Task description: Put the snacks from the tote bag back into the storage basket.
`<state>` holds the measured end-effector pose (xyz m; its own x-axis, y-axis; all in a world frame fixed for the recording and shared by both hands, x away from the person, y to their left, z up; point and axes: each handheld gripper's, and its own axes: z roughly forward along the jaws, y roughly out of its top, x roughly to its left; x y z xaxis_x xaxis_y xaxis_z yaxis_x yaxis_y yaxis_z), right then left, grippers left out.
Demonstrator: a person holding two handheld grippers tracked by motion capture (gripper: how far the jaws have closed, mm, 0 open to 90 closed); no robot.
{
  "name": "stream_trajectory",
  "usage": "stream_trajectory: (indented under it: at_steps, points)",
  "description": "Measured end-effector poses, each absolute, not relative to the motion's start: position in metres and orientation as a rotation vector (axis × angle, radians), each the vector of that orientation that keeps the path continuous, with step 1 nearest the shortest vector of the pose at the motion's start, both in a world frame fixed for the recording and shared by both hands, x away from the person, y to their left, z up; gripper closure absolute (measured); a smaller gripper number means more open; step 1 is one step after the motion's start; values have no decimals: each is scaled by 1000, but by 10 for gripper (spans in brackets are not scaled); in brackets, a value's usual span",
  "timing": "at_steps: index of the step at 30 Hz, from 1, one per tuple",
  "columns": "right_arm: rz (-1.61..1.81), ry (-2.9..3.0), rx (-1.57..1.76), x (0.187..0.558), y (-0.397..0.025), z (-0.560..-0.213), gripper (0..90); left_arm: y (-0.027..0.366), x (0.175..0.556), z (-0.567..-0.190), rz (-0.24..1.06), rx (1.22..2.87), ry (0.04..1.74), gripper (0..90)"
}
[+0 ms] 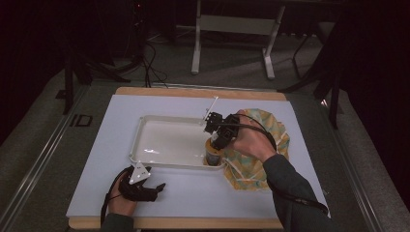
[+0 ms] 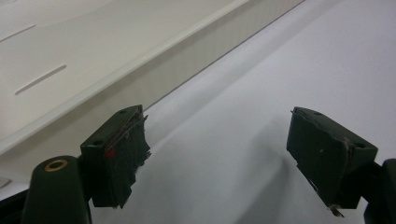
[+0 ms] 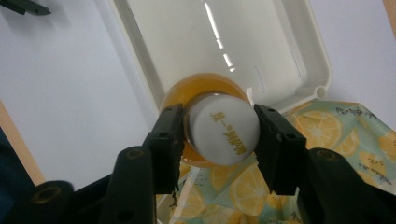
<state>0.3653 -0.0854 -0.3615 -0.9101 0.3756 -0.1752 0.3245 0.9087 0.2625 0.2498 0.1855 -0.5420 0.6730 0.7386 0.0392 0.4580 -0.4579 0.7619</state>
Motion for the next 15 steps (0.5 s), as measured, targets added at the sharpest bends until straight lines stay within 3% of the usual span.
stream_trajectory:
  at_steps: [5,15]
  points:
    - [327,2850,509,365,-86,-362,516,185,250,-542,475,2131,919,201]
    - [324,2853,533,366,-91,-364,394,185,250,-542,472,2132,919,201]
